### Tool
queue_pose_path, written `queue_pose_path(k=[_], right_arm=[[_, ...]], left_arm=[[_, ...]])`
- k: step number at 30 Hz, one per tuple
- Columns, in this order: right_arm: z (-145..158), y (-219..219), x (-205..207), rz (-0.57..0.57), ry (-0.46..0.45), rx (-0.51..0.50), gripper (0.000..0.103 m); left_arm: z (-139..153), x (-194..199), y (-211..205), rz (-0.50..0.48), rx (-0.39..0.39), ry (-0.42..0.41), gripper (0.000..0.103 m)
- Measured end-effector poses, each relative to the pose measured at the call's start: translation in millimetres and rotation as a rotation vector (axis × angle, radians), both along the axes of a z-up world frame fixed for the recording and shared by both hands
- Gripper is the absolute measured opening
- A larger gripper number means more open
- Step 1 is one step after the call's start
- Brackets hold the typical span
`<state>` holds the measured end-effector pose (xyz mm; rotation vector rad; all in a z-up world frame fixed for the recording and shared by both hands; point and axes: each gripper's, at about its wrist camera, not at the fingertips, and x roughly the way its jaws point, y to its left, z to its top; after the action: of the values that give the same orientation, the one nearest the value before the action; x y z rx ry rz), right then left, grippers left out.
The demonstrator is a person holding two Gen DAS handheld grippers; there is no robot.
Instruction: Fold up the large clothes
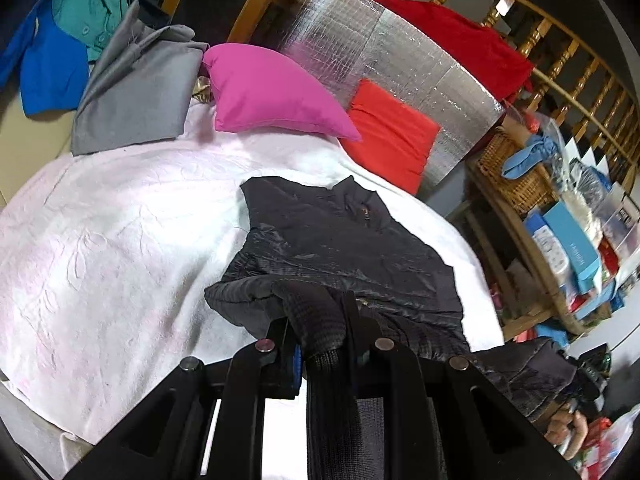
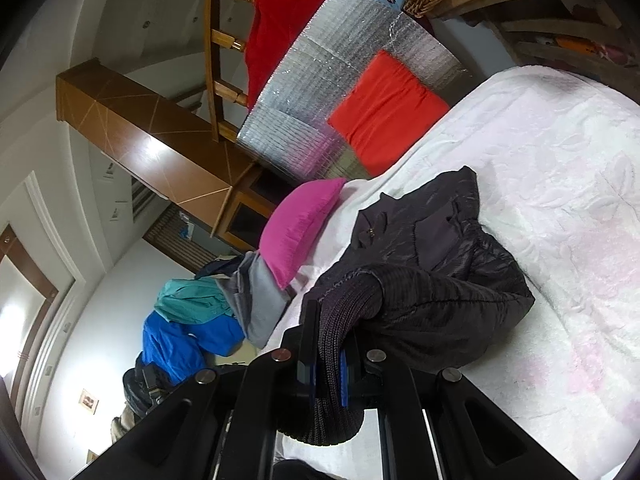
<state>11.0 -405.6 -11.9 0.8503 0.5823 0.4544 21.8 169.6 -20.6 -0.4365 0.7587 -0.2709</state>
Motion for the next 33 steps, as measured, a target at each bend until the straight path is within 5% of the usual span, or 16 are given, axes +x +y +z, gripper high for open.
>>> queue_pose_path(k=[33], right_arm=[[11.8,4.3,12.7,-0.024,0.006,-0.052,0.008]], left_arm=[[4.8,3.0,-4.6,0.012,0.046,-0.023,0.018]])
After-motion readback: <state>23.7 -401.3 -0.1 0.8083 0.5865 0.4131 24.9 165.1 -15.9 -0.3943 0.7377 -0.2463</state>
